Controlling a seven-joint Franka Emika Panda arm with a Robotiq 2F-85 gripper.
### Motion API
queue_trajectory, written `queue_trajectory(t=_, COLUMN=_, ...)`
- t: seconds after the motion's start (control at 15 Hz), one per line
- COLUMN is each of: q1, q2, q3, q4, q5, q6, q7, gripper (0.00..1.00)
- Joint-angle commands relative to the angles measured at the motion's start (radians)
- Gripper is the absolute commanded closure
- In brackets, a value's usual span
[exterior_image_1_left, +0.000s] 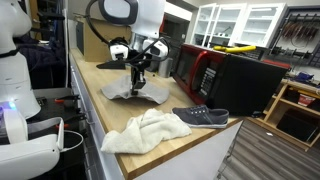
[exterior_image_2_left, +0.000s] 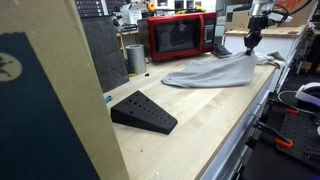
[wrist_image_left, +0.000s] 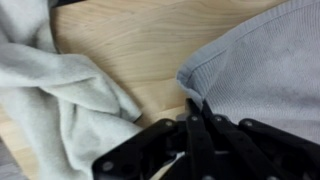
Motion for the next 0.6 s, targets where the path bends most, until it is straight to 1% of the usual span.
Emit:
queue_trajectory(t=0.0, q1=-0.027, q2=-0.033, q3=-0.021, q4=-0.009, q5=-0.127, q6=0.090, q7=0.104, gripper=0.99)
queue_trajectory(t=0.13, q1=-0.042, q2=-0.035, q3=-0.025, q4=-0.008, q5=-0.199, q6=0.144, q7=0.168, gripper=0.99)
queue_trajectory(t=0.2, q1=-0.047, q2=-0.037, q3=-0.026, q4=-0.007, q5=-0.222, q6=0.159, q7=0.195, gripper=0.91)
queue_trajectory(t=0.27, q1=-0.049, q2=-0.040, q3=-0.023, q4=-0.008, q5=-0.245, q6=0.178, q7=0.225, gripper=0.70)
queue_trajectory(t=0.47, q1=-0.045, q2=-0.056, q3=-0.013, q4=-0.009, q5=-0.289, q6=0.207, q7=0.281, gripper=0.49)
queue_trajectory(t=0.53, q1=-0.044, q2=-0.061, q3=-0.009, q4=-0.009, q5=-0.301, q6=0.214, q7=0.294, gripper=0.41)
